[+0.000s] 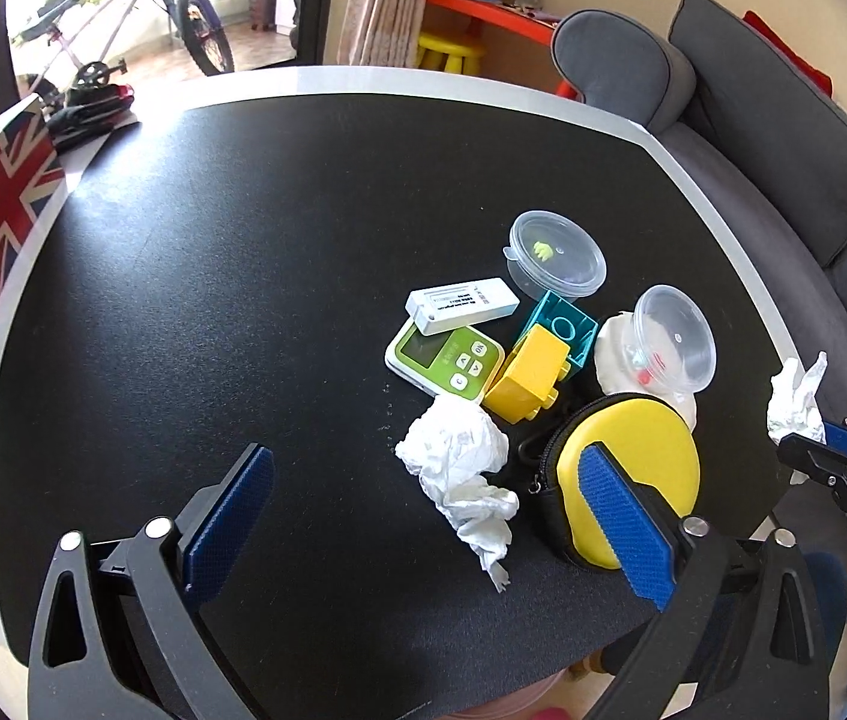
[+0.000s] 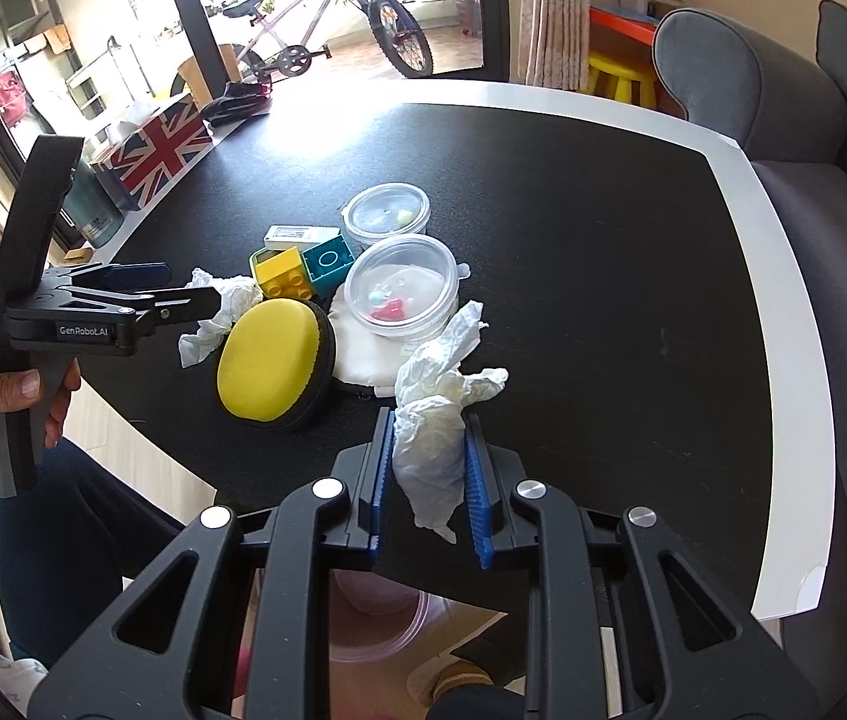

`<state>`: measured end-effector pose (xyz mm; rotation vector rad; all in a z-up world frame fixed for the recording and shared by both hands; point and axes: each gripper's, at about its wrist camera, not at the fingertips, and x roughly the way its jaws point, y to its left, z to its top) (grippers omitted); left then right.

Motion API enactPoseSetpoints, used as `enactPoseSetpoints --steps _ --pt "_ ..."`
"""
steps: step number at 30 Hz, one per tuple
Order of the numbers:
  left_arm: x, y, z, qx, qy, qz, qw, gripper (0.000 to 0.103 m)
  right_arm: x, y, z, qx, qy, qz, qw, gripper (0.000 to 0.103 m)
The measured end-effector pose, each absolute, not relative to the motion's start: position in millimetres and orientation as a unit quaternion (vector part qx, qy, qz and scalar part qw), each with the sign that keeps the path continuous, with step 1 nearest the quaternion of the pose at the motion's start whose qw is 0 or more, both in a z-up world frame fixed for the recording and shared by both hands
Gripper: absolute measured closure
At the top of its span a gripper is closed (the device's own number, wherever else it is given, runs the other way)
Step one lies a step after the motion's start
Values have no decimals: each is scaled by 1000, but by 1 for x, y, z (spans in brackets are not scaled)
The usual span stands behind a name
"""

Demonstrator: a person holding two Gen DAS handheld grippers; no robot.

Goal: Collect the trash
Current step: 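Grasp the other crumpled tissue with the left tool while the right tool holds its tissue, then carry both tissues over the pink bin and open the right tool to drop its tissue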

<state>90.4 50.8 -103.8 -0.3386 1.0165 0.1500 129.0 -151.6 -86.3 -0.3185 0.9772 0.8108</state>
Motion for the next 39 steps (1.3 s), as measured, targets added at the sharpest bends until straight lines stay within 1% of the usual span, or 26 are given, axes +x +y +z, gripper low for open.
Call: enactPoseSetpoints --steps 1,2,3,4,5,6,7,8,11,21,29,34,39 --pt "91 51 -105 -164 486 69 856 21 129 -152 -86 -148 455 378 793 80" --pt "92 51 -106 -166 488 67 854 34 130 -152 -87 -148 455 378 793 80" --pt "92 51 -108 -169 491 64 852 41 130 -152 -87 -148 455 378 793 80" --pt "93 52 -110 -172 494 61 850 58 130 -152 -87 -147 454 379 793 80" --pt "95 52 -112 -173 496 59 849 69 131 -152 -87 -146 454 380 793 80" --pt "95 52 -112 -174 495 57 849 74 131 -151 -87 -146 453 380 793 80" --pt "94 52 -112 -174 493 56 851 86 131 -151 -86 -145 453 380 794 80" --pt "94 53 -112 -174 491 55 852 92 131 -151 -86 -144 452 380 794 80" --pt "91 53 -109 -169 483 58 857 95 131 -149 -85 -142 450 381 795 80" --pt "57 40 -74 -125 444 55 885 95 120 -150 -76 -141 440 385 799 80" --pt "15 9 -44 -93 420 24 902 95 92 -157 -61 -146 424 395 802 80" --pt "-7 -6 -42 -90 420 7 903 95 68 -162 -60 -150 423 409 795 80" --pt "-26 -21 -52 -92 428 -8 899 95 47 -166 -68 -151 433 423 782 80"
